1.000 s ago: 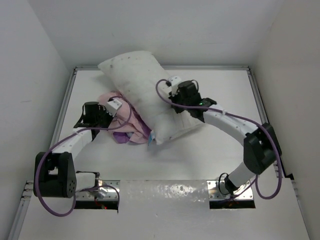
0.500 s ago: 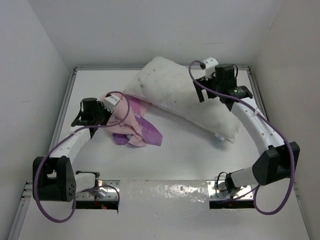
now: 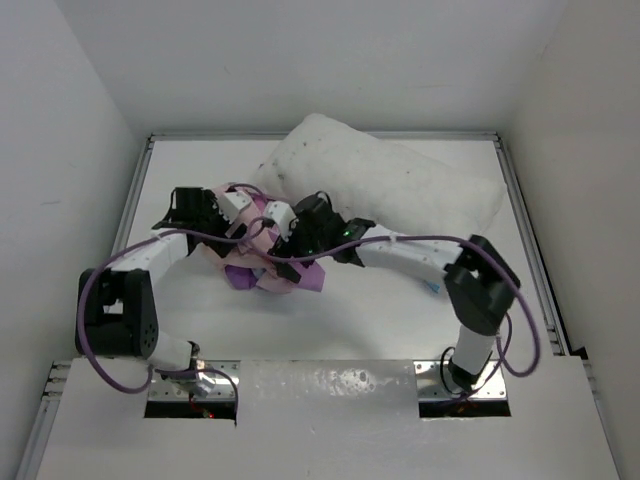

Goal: Put the pillow into the pillowcase

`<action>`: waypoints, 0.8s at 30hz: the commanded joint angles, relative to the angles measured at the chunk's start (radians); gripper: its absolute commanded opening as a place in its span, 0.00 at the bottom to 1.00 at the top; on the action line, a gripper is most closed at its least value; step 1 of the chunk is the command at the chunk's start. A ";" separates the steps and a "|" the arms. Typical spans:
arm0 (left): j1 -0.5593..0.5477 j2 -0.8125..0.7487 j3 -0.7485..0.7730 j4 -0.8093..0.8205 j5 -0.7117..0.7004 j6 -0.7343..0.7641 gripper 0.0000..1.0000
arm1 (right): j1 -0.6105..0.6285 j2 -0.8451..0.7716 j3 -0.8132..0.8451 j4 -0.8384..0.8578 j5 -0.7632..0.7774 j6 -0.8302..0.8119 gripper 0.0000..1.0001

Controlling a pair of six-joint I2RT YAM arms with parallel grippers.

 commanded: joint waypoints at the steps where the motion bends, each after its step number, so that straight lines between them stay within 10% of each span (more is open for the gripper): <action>1: -0.008 0.057 0.078 0.093 -0.031 -0.003 0.92 | 0.008 0.096 -0.033 0.185 -0.047 0.097 0.94; 6: -0.006 0.105 0.129 0.104 0.038 -0.074 0.64 | 0.008 0.275 0.010 0.284 -0.015 0.213 0.93; 10: -0.001 0.094 0.163 0.007 0.061 -0.104 0.00 | 0.006 0.354 0.058 0.292 0.006 0.292 0.63; 14: 0.040 0.010 0.242 -0.096 0.020 -0.132 0.00 | -0.001 0.320 0.027 0.361 0.066 0.335 0.01; 24: 0.057 -0.315 0.419 -0.330 -0.031 0.004 0.00 | -0.152 -0.017 0.039 0.364 0.122 0.326 0.00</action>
